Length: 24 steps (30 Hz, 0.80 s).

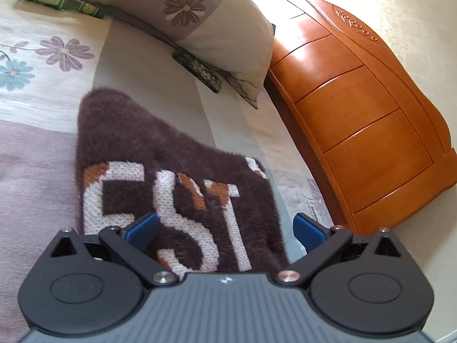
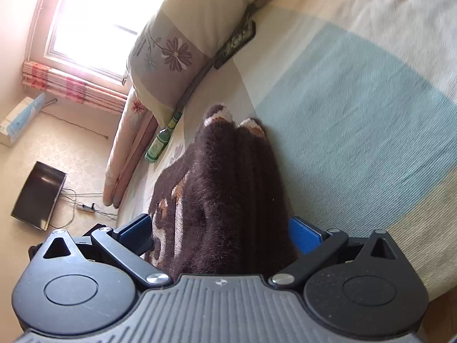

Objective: Fold clothes
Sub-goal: 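Close both grippers on the folded brown sweater and lift it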

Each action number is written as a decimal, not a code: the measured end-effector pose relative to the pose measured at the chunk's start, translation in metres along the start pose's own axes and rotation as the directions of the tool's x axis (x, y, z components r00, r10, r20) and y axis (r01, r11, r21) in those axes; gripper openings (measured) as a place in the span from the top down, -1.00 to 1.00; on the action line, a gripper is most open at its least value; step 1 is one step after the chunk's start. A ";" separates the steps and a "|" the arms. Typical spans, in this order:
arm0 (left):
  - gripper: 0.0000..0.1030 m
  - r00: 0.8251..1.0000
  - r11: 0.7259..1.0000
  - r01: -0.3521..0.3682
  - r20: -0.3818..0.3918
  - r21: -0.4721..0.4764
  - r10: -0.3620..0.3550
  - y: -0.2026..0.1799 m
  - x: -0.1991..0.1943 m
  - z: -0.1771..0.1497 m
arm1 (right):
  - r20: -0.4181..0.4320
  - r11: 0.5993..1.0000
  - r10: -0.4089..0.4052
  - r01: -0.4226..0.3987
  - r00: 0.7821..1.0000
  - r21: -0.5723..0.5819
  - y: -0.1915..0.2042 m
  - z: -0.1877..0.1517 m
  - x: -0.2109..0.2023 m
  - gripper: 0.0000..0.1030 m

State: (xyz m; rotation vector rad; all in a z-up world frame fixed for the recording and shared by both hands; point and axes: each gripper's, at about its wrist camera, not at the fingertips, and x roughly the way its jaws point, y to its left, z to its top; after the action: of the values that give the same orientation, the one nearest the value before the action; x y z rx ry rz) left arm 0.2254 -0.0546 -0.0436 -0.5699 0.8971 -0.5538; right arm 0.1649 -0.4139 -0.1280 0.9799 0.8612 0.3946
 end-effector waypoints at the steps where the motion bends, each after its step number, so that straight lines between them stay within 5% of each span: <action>1: -0.94 1.000 1.000 -0.013 0.011 -0.003 0.013 0.003 -0.003 0.002 | -0.012 1.000 0.004 -0.004 1.000 0.003 -0.002 0.001 0.002 -1.00; 15: -0.94 0.995 0.993 -0.093 -0.037 -0.078 0.091 0.046 -0.012 0.018 | -0.210 0.998 0.067 -0.062 0.975 0.029 -0.022 0.029 0.028 -1.00; 21: -0.94 0.983 0.967 -0.045 -0.183 -0.252 -0.002 0.085 0.007 0.017 | -0.293 1.000 0.011 -0.008 0.956 0.010 -0.015 0.043 0.054 -1.00; 24: -0.94 0.972 0.964 -0.012 -0.231 -0.265 -0.051 0.093 0.022 0.017 | -0.349 1.000 -0.010 0.000 0.937 -0.027 -0.008 0.047 0.066 -1.00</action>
State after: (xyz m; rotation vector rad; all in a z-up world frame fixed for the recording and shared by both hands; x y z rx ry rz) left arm 0.2695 0.0021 -0.1091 -0.7662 1.2038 -0.5296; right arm 0.2418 -0.4013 -0.1518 0.8951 1.1763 0.5862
